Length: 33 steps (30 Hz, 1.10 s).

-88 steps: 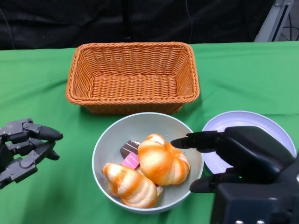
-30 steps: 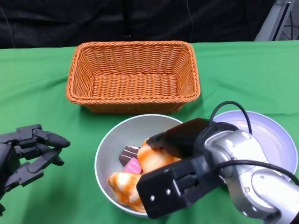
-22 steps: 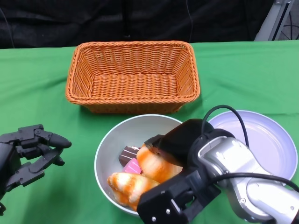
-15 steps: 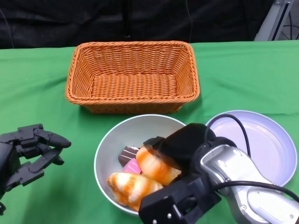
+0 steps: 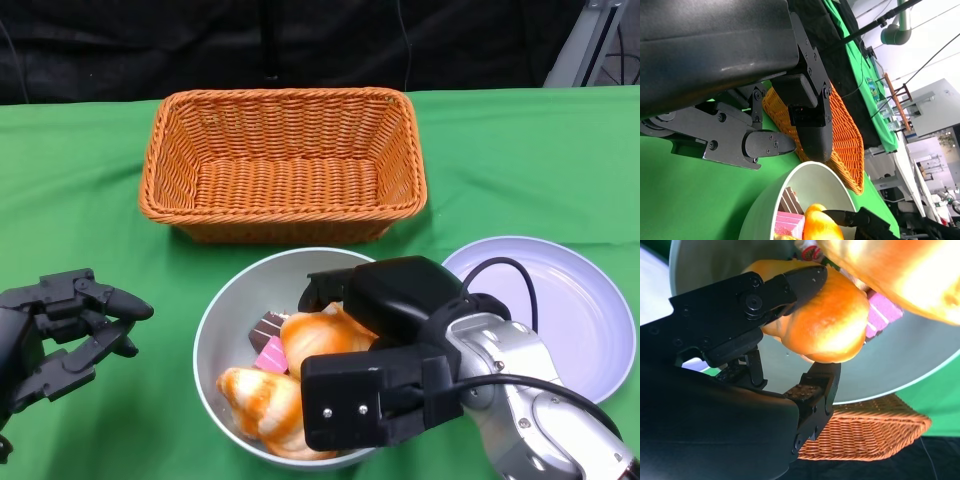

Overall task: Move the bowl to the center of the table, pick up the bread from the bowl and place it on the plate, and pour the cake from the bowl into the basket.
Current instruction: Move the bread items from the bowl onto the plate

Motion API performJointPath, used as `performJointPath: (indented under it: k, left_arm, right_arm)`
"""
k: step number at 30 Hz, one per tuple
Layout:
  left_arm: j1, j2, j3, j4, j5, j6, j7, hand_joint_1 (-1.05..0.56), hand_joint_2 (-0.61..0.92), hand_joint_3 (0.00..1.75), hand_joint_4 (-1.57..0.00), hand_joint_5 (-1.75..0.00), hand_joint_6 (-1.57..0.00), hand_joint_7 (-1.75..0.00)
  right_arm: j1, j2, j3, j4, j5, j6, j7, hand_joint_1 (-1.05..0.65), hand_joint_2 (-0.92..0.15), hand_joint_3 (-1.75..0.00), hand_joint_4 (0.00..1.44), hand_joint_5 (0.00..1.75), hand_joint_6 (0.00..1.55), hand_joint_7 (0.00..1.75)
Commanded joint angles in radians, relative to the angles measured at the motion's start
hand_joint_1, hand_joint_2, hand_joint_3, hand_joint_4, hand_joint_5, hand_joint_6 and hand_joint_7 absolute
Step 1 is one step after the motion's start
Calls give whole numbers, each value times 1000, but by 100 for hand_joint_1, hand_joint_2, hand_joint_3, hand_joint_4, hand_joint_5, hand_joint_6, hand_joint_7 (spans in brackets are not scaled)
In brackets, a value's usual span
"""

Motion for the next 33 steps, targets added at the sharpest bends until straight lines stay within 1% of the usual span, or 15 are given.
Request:
performJointPath:
  k: [1,2,6,7,9,10,12,14,16,19,20,22,24,25,33]
  left_arm:
    - [-6,21,1,10,10,-14,18,-7,92,33,-82,-119,-92,-76]
    - [-6,21,1,9,11,-16,20,-7,92,33,-82,-119,-92,-76]
    - [-11,23,-3,20,14,-27,25,-8,92,32,-82,-119,-92,-76]
    - [-12,24,-4,25,14,-31,25,-8,92,31,-82,-118,-91,-76]
    - [-14,26,-5,32,17,-39,28,-7,92,31,-82,-118,-91,-76]
    - [-15,27,-6,35,19,-42,31,-8,92,30,-82,-118,-91,-76]
    - [-15,28,-6,38,23,-44,34,-8,92,29,-82,-118,-91,-76]
    - [-14,30,-6,38,26,-41,36,-9,92,29,-82,-117,-91,-76]
    - [-13,32,-7,36,29,-41,39,-11,92,28,-82,-117,-91,-76]
    - [-10,32,-8,28,33,-38,45,-11,92,27,-82,-116,-91,-76]
    - [-11,32,-9,29,33,-39,45,-11,92,27,-82,-116,-91,-76]
    - [-11,32,-9,30,34,-41,46,-11,92,27,-83,-116,-91,-76]
    - [-10,32,-9,26,32,-37,43,-10,92,27,-83,-116,-91,-76]
    - [-10,32,-9,24,30,-34,41,-9,92,28,-83,-116,-91,-76]
    - [-23,34,-10,49,28,-41,37,-9,92,28,-83,-115,-91,-76]
  right_arm:
    - [7,-2,-24,4,34,-23,-38,-22,-86,0,79,164,48,104]
    - [5,-5,-31,3,44,-29,-46,-22,-86,0,79,162,52,96]
    - [-7,-12,-57,-12,70,-30,-45,-20,-89,0,75,158,59,80]
    - [-8,-12,-66,-22,77,-26,-43,-20,-89,0,70,149,61,77]
    - [-8,-8,-86,-42,97,-14,-38,-20,-90,0,68,139,63,73]
    - [-8,0,-103,-59,116,6,-27,-19,-90,0,71,135,68,65]
    - [-9,10,-131,-88,150,43,-3,-18,-91,-1,72,133,72,57]
    - [-15,14,-156,-122,176,85,27,-20,-92,-3,77,113,78,45]
    - [-16,18,-193,-160,220,112,44,-21,-92,-3,77,105,82,40]
    - [-17,7,-235,-219,270,153,70,-25,-92,-3,73,100,83,39]
    - [-16,3,-247,-238,281,166,74,-25,-92,-3,73,99,84,40]
    - [-14,-2,-264,-267,300,186,76,-26,-92,-2,71,105,83,47]
    - [-3,-10,-288,-301,326,193,75,-24,-92,-1,69,128,75,66]
    - [4,-19,-299,-321,337,197,77,-24,-92,-1,68,135,72,73]
    - [73,-90,-377,-451,398,244,87,-24,-92,-1,58,147,66,83]
